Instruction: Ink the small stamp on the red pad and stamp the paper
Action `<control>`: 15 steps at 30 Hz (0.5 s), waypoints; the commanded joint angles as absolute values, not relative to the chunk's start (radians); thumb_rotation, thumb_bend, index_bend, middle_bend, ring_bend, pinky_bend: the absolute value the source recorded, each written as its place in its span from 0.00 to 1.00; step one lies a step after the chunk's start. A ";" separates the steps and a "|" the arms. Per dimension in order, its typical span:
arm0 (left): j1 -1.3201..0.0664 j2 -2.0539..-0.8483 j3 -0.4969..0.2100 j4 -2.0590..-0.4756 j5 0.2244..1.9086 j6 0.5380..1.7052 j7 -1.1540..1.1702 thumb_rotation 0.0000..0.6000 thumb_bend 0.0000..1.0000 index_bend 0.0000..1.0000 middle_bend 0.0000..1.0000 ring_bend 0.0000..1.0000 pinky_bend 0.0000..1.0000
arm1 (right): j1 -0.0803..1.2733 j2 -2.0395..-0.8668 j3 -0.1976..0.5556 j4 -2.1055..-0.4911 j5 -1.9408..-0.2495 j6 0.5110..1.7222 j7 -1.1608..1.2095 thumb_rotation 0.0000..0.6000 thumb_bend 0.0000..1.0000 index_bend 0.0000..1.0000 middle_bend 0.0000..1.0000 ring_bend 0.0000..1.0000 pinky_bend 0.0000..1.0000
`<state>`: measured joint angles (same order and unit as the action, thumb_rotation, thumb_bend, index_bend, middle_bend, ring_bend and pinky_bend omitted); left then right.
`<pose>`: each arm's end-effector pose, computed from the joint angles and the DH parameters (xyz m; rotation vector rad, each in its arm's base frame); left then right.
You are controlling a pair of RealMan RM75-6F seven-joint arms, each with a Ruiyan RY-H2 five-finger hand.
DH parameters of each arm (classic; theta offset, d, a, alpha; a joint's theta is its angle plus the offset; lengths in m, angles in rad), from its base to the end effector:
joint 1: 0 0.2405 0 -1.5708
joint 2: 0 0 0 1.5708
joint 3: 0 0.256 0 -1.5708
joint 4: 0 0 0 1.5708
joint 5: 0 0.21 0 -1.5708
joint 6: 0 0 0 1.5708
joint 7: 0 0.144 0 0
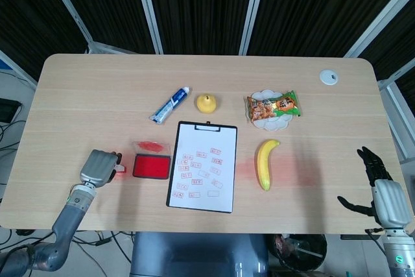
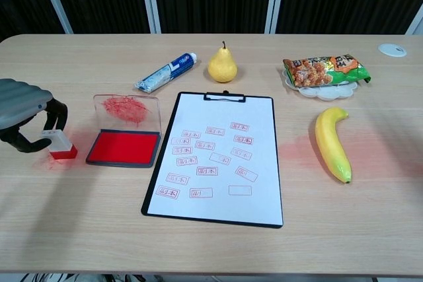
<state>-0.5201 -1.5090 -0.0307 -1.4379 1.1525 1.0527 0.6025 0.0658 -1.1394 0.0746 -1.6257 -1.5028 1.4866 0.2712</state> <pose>-0.2511 0.2851 -0.0062 -1.8661 -0.7542 -0.5229 -0.3074 -0.1799 0.1548 1.2458 -1.1241 1.1439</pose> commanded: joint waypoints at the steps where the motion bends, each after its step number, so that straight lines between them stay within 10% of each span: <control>1: -0.519 -1.510 -0.029 -1.437 1.159 1.058 0.598 1.00 0.48 0.54 0.56 0.83 0.96 | 0.066 -1.139 0.074 -1.626 -1.503 1.487 0.271 1.00 0.12 0.00 0.00 0.00 0.22; 15: -0.553 -1.474 -0.064 -1.521 1.228 1.082 0.580 1.00 0.58 0.59 0.62 0.84 0.97 | 0.065 -1.138 0.075 -1.628 -1.502 1.485 0.277 1.00 0.12 0.00 0.00 0.00 0.22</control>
<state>-0.5370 -1.4805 -0.0515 -1.5023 1.2196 1.0858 0.5756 0.0654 -1.1379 0.0748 -1.6280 -1.5016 1.4853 0.2768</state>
